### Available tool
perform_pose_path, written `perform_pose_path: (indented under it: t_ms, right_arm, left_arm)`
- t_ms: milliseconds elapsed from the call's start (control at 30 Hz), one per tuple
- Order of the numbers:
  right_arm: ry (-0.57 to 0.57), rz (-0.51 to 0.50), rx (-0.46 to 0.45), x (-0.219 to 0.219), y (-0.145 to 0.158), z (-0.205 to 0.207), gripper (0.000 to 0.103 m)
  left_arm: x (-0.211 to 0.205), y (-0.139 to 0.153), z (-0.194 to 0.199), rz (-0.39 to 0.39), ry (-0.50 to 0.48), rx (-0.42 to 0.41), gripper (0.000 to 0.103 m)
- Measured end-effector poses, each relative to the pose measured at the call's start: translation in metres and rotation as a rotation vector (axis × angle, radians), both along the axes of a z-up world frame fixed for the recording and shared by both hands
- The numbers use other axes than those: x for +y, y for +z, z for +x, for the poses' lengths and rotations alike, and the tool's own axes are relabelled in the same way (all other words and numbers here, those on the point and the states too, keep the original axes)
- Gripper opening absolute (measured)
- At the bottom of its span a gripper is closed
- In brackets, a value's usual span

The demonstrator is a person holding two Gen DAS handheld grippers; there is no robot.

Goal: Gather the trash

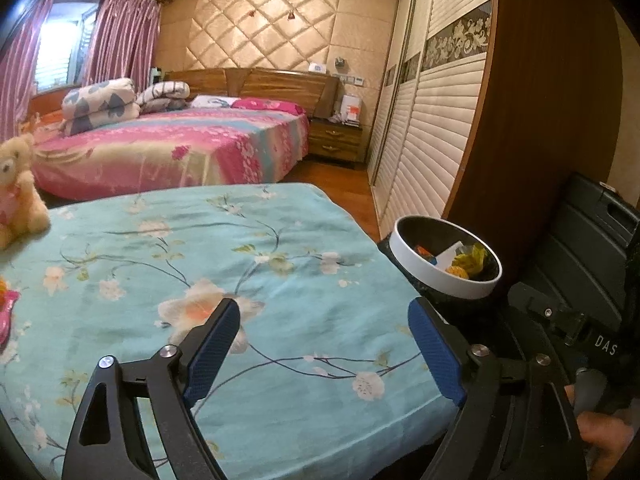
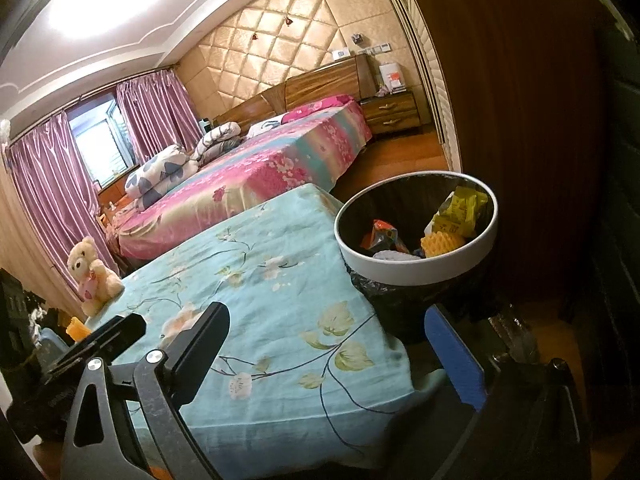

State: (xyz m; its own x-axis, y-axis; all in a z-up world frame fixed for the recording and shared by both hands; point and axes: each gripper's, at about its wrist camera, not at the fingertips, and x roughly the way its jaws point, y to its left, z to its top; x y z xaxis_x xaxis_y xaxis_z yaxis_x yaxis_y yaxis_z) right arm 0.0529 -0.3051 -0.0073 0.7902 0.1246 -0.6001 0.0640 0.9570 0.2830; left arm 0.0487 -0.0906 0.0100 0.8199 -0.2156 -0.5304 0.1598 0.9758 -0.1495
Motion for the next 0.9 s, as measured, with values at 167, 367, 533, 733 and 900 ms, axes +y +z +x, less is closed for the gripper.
perform_pose_path:
  t_ms: [167, 367, 533, 733, 900]
  right_arm:
    - [-0.013, -0.054, -0.053, 0.004, 0.011, -0.005, 0.101]
    - [-0.006, -0.164, -0.144, 0.017, 0.035, -0.01, 0.102]
    - [-0.003, -0.296, -0.339, 0.034, 0.067, -0.028, 0.103]
    - [-0.005, -0.31, -0.309, 0.04, 0.048, -0.025, 0.103]
    - [0.001, -0.261, -0.298, 0.041, 0.033, -0.024, 0.103]
  left_arm:
    - [0.002, 0.007, -0.013, 0.038, 0.047, -0.067, 0.098]
    - [0.003, 0.015, -0.028, 0.068, 0.093, -0.153, 0.102]
    - [0.002, 0.019, -0.043, 0.112, 0.141, -0.237, 0.102]
    - [0.003, 0.002, -0.051, 0.137, 0.18, -0.246, 0.102]
    - [0.0, -0.006, -0.049, 0.153, 0.189, -0.233, 0.102]
